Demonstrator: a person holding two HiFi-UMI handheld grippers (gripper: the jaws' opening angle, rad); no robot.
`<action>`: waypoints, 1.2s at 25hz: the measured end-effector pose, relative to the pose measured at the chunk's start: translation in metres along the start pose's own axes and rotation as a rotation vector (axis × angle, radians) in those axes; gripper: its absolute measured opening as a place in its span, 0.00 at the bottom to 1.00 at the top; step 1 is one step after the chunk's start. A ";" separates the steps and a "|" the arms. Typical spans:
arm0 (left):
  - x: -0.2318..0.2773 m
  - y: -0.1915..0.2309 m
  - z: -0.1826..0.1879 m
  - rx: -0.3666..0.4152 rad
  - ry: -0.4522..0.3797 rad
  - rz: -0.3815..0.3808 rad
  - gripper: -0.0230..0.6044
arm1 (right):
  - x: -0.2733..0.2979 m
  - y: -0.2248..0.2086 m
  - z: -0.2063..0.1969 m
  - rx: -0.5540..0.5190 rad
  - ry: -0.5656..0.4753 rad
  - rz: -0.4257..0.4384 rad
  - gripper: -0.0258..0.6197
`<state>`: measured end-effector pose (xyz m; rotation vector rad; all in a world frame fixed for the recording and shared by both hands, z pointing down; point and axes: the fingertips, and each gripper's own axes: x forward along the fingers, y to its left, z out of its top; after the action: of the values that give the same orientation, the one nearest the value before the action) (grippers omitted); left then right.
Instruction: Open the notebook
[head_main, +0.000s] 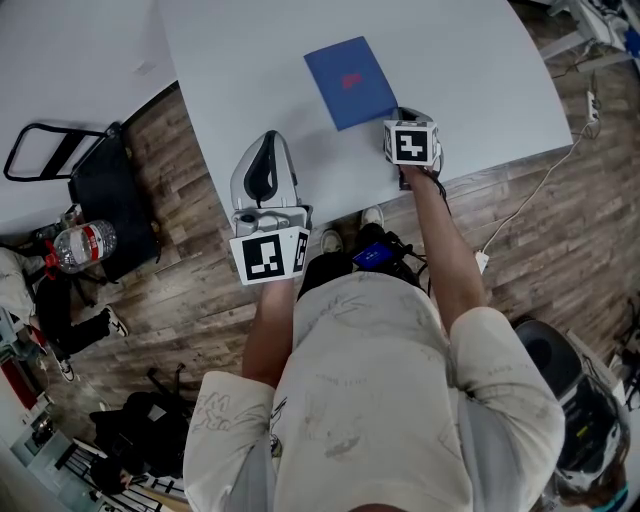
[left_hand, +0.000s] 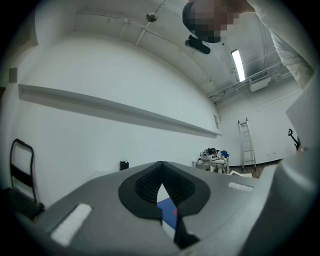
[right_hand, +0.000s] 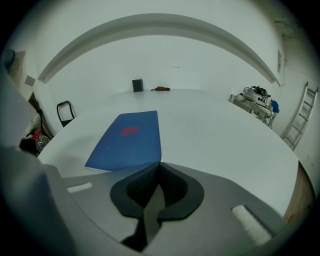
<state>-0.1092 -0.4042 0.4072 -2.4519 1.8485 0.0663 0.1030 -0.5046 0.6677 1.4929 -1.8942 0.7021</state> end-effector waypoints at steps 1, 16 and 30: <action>-0.001 0.001 0.000 0.000 -0.001 0.000 0.06 | 0.000 0.001 -0.001 0.000 -0.005 0.000 0.05; 0.001 -0.001 0.006 0.001 -0.001 0.002 0.06 | -0.019 -0.001 0.014 -0.017 -0.066 -0.006 0.05; -0.006 0.005 0.018 -0.003 -0.005 -0.007 0.06 | -0.045 0.015 0.031 -0.040 -0.124 -0.005 0.05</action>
<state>-0.1156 -0.3981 0.3898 -2.4581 1.8396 0.0747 0.0918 -0.4951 0.6131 1.5477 -1.9835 0.5778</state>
